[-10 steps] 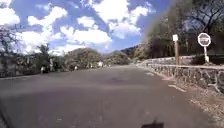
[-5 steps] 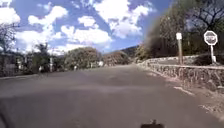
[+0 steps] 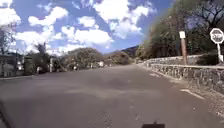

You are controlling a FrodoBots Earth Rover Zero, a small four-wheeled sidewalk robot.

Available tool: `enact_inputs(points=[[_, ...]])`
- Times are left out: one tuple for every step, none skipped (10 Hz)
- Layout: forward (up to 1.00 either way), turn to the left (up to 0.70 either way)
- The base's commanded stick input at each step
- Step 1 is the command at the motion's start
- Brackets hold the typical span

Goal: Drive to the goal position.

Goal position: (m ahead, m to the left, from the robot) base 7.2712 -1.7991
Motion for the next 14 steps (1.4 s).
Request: enact_inputs(points=[[0.50, 0.00], [0.50, 0.00], [0.50, 0.00], [0.50, -0.16], [0.50, -0.41], [0.50, -0.33], [0.50, -0.07], [0.50, 0.00], [0.50, 0.00], [0.50, 0.00], [0.50, 0.00], [0.50, 0.00], [0.50, 0.00], [0.50, 0.00]])
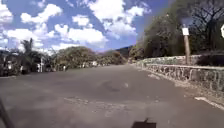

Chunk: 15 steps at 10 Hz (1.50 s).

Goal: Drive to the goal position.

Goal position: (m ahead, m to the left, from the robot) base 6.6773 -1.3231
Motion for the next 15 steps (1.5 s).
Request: enact_inputs(points=[[0.50, 0.00], [0.50, 0.00], [0.50, 0.00], [0.50, 0.00], [0.50, 0.00], [0.50, 0.00], [0.50, 0.00], [0.50, 0.00], [0.50, 0.00], [0.50, 0.00], [0.50, 0.00], [0.50, 0.00], [0.50, 0.00], [0.50, 0.00], [0.50, 0.00]])
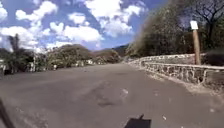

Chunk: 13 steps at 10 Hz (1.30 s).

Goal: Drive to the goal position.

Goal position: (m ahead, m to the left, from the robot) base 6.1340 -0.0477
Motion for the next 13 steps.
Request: enact_inputs(points=[[0.50, 0.00], [0.50, 0.00], [0.50, 0.00], [0.50, 0.00], [0.50, 0.00], [0.50, 0.00], [0.50, 0.00], [0.50, 0.00], [0.50, 0.00], [0.50, 0.00], [0.50, 0.00], [0.50, 0.00], [0.50, 0.00]])
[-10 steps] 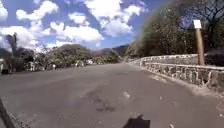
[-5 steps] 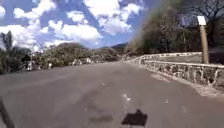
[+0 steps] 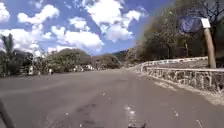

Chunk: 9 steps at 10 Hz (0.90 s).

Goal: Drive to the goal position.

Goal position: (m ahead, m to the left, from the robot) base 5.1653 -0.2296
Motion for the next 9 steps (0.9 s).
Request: enact_inputs(points=[[0.50, 0.00], [0.50, 0.00], [0.50, 0.00], [0.50, 0.00], [0.50, 0.00], [0.50, 0.00], [0.50, 0.00], [0.50, 0.00], [0.50, 0.00]])
